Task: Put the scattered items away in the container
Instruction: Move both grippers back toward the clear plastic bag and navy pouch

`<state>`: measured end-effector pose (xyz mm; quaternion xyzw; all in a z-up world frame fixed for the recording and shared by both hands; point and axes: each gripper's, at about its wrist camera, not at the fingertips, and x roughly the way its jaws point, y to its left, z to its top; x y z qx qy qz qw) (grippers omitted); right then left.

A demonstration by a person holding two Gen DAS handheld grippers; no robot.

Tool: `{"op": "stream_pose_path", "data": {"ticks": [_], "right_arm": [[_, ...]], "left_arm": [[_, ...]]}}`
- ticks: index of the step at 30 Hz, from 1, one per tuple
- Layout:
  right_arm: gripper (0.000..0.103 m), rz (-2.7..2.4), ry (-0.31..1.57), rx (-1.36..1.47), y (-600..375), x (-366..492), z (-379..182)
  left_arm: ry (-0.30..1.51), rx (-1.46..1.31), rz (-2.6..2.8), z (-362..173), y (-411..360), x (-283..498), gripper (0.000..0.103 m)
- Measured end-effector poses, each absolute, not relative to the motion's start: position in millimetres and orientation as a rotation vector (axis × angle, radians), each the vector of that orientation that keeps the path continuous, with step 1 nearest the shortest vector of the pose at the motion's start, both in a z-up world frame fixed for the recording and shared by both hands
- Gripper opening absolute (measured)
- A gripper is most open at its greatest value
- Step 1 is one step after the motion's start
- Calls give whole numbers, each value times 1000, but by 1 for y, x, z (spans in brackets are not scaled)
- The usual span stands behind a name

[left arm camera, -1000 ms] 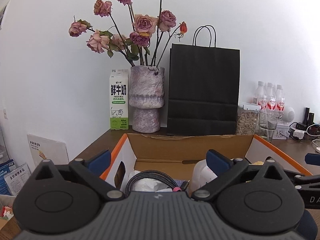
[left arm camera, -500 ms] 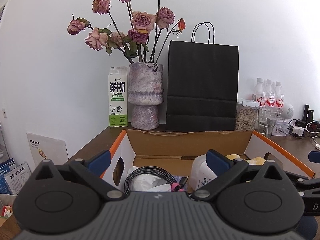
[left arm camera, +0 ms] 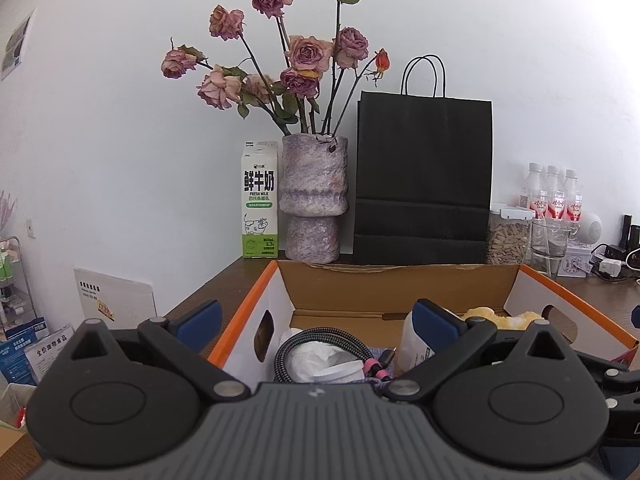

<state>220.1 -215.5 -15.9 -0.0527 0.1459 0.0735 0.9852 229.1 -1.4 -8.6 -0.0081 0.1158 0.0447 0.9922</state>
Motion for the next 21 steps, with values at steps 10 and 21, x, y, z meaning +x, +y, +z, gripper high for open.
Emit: {"op": "stream_pose_path", "data": {"ticks": [10, 21], "right_arm": [[103, 126, 295, -91, -224, 200, -22], [103, 118, 310, -70, -228, 172, -27]], "left_arm": [[260, -1, 109, -16, 5, 195, 103], [334, -37, 105, -26, 21, 165, 103]]}}
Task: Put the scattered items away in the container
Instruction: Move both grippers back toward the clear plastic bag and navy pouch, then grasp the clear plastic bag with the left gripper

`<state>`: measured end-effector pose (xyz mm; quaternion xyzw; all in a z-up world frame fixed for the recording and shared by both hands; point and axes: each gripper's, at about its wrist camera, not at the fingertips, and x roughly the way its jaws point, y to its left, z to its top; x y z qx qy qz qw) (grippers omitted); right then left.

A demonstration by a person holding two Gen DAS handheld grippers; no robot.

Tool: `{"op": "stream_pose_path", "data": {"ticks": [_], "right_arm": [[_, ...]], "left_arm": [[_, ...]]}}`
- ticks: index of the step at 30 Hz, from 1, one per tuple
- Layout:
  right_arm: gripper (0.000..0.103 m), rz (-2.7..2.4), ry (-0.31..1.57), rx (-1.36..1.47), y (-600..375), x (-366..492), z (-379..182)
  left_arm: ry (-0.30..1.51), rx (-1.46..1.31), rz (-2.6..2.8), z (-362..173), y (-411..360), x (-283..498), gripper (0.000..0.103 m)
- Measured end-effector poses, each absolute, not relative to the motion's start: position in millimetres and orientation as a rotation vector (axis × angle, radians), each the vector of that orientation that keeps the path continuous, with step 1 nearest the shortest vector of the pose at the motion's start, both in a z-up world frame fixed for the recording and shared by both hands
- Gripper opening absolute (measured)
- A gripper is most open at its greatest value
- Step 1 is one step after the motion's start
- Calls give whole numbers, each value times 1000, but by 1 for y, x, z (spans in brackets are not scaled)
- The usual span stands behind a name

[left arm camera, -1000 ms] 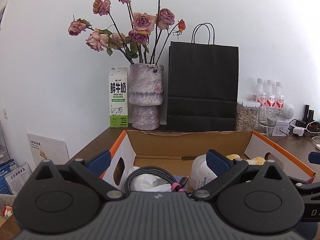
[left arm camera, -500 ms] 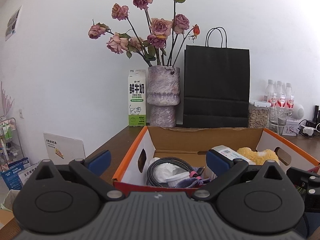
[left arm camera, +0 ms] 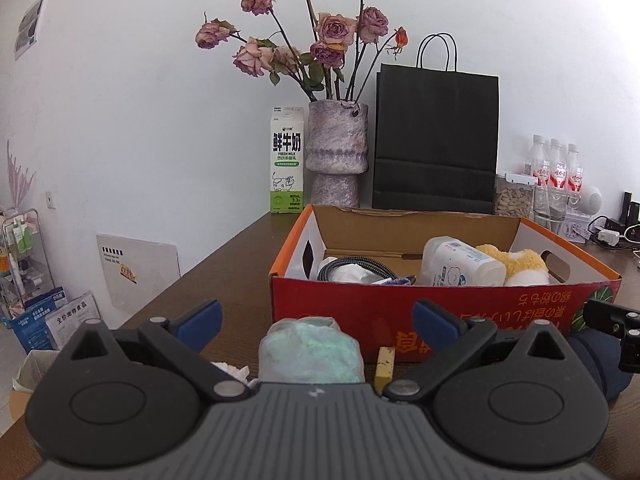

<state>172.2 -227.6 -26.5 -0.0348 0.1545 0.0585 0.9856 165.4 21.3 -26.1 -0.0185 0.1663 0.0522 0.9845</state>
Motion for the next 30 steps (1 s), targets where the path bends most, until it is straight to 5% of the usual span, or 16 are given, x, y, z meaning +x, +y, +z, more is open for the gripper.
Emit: {"op": "stream_pose_path", "data": {"ticks": [16, 20, 25, 30], "right_arm": [[103, 116, 352, -132, -214, 158, -30], [103, 112, 369, -127, -215, 162, -30], [103, 112, 374, -126, -215, 163, -30], [103, 110, 378, -123, -215, 164, -30]], "left_arm": [[486, -81, 94, -36, 37, 173, 103], [505, -82, 86, -37, 37, 175, 90], [523, -83, 68, -38, 36, 178, 49], [489, -104, 58, -36, 38, 174, 44]]}}
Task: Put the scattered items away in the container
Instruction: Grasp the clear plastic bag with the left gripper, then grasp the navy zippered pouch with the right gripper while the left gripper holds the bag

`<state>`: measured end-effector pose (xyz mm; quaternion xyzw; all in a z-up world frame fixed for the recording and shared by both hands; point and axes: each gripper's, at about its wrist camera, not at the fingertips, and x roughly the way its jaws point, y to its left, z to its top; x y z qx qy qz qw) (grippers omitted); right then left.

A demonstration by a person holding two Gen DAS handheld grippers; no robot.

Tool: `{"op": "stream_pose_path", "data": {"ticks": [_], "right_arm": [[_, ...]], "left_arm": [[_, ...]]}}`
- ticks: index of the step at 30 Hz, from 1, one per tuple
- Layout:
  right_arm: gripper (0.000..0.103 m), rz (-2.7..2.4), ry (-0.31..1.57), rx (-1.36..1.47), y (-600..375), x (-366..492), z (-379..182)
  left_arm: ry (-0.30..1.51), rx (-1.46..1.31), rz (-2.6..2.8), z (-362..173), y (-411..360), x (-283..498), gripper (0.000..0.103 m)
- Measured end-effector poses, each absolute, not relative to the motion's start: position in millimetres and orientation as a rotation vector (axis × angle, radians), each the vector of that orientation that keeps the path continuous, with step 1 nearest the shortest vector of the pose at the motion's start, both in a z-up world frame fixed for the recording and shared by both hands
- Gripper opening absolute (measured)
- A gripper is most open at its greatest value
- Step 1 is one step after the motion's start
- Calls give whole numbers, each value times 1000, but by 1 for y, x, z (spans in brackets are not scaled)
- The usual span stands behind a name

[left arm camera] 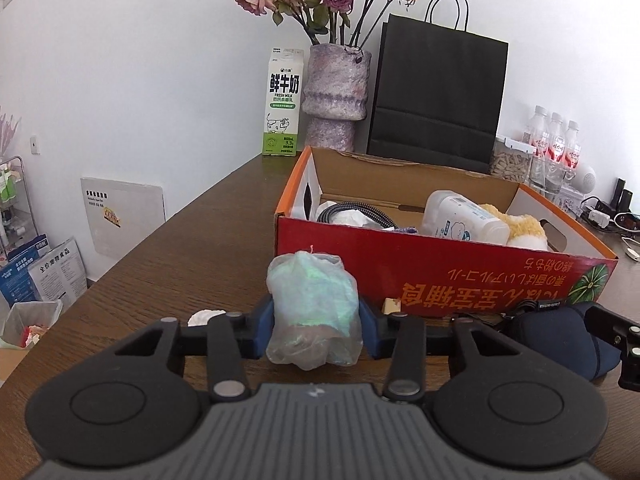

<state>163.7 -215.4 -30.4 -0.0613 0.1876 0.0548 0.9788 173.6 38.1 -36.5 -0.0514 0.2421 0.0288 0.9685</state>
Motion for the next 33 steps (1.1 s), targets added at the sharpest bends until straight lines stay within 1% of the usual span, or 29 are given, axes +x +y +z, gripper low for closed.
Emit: {"op": "stream_pose_path", "data": {"ticks": [7, 16, 22, 25, 31, 33], "right_arm": [[103, 110, 380, -121, -216, 164, -31], [103, 112, 402, -113, -215, 170, -31], [103, 124, 481, -48, -195, 195, -23], [103, 87, 545, -46, -185, 210, -29], [102, 131, 602, -123, -176, 203, -40], [102, 145, 593, -154, -175, 193, -41]], "left_arm": [[450, -116, 61, -34, 39, 168, 44], [443, -126, 63, -33, 41, 167, 44], [448, -140, 64, -33, 43, 167, 45], [451, -150, 60, -34, 45, 167, 45], [452, -162, 47, -34, 46, 167, 45], [450, -163, 46, -34, 46, 166, 45]]}}
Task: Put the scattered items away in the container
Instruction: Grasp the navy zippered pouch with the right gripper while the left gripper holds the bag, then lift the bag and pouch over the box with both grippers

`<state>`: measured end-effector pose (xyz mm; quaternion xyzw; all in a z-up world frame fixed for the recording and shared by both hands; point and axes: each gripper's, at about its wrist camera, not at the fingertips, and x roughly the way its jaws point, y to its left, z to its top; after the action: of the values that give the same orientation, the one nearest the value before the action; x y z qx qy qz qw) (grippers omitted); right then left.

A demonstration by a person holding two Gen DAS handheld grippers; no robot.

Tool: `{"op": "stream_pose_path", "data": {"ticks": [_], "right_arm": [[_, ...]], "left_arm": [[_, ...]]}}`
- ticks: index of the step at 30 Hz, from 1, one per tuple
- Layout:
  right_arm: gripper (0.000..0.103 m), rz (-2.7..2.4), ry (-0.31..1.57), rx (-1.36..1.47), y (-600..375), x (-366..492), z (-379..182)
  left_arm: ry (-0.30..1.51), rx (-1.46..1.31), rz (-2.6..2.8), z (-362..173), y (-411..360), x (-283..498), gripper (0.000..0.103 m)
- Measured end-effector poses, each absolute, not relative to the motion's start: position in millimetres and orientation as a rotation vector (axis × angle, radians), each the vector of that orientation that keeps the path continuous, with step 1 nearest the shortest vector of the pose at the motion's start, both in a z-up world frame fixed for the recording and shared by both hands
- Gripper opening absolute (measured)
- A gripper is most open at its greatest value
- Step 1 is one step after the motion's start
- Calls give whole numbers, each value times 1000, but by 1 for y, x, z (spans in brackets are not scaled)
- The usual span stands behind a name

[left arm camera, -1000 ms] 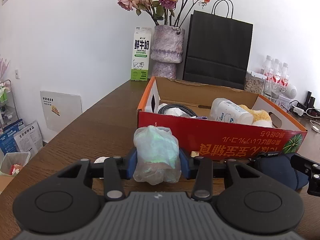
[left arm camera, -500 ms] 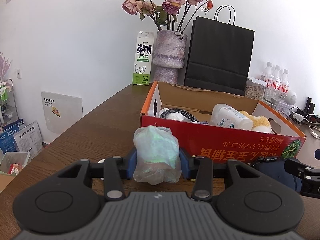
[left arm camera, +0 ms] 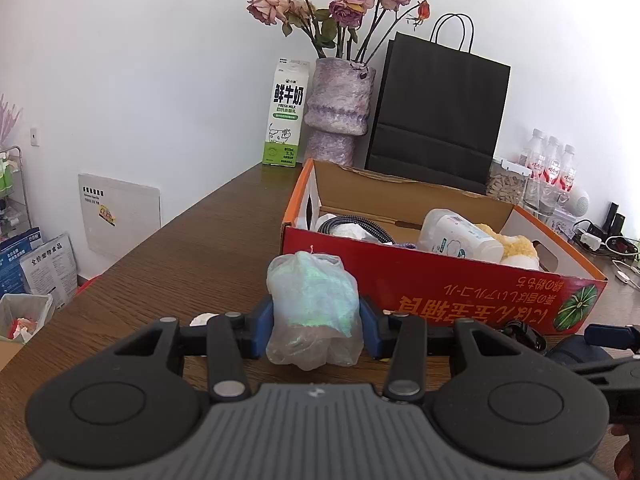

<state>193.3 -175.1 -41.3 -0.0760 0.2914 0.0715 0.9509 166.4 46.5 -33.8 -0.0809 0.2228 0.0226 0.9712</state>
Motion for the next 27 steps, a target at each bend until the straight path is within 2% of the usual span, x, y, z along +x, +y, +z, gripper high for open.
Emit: {"op": "stream_pose_path", "data": {"ticks": [12, 23, 24, 27], "right_arm": [[103, 167, 608, -149, -202, 149, -32], [103, 101, 770, 42, -215, 180, -42], [102, 96, 777, 51, -214, 182, -44], [90, 78, 764, 24, -211, 181, -46]], "left_arm": [[462, -137, 20, -34, 41, 157, 45], [455, -92, -28, -33, 30, 143, 46], [457, -93, -30, -33, 31, 142, 46], [461, -97, -41, -32, 31, 140, 46]]}}
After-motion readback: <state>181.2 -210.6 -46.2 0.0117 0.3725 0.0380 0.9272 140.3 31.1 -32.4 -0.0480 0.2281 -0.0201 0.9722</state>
